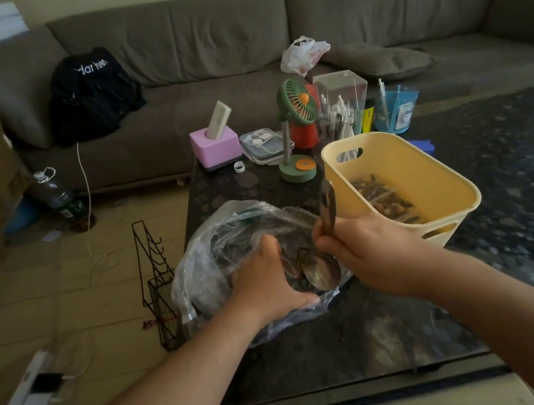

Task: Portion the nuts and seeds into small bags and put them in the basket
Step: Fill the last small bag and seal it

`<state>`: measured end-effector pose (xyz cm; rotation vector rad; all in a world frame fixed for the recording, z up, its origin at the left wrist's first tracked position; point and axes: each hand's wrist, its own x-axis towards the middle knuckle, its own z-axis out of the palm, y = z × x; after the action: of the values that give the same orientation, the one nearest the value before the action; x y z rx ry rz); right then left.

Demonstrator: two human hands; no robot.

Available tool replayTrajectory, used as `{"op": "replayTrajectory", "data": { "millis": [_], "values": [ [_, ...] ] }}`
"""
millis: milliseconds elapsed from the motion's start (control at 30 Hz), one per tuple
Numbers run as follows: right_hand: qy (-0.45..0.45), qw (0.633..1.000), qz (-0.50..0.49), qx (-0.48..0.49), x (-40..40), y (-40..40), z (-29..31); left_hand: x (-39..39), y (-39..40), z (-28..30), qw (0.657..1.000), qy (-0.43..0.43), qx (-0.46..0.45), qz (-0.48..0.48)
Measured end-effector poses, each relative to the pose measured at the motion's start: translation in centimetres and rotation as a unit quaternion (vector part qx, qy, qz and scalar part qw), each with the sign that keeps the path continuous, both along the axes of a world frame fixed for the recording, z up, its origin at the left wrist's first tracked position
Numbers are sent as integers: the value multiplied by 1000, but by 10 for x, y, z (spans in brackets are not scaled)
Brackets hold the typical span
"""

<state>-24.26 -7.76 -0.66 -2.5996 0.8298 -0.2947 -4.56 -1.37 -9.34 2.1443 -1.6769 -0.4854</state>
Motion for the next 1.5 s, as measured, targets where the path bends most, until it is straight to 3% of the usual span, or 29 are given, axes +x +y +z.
{"op": "replayTrajectory", "data": {
  "millis": [200,400,600,733,833,1000,1167,1333,1500],
  "values": [
    [14,998,65,-14,2,-2,-15,0,-1,-4,997,-45,52,34],
    [-78,997,-3,10,2,-8,-25,0,-5,-3,993,-49,97,46],
    [-73,991,-107,-34,-2,-7,-15,11,-11,8,992,75,10,99],
    [-5,988,-128,-83,3,1,-19,18,-13,11,994,32,-25,101],
    [7,988,-138,-62,5,-2,-24,18,-13,2,996,15,-26,89],
    [-2,990,-130,-60,14,3,-30,17,-16,0,992,69,-33,97],
    [-69,990,-118,-43,19,10,-42,8,-17,3,986,120,-37,111],
    [-99,977,-186,29,14,4,-44,1,-22,16,950,265,-77,145],
    [-127,961,-228,89,13,4,-39,1,-23,26,930,308,-146,135]
  ]
}}
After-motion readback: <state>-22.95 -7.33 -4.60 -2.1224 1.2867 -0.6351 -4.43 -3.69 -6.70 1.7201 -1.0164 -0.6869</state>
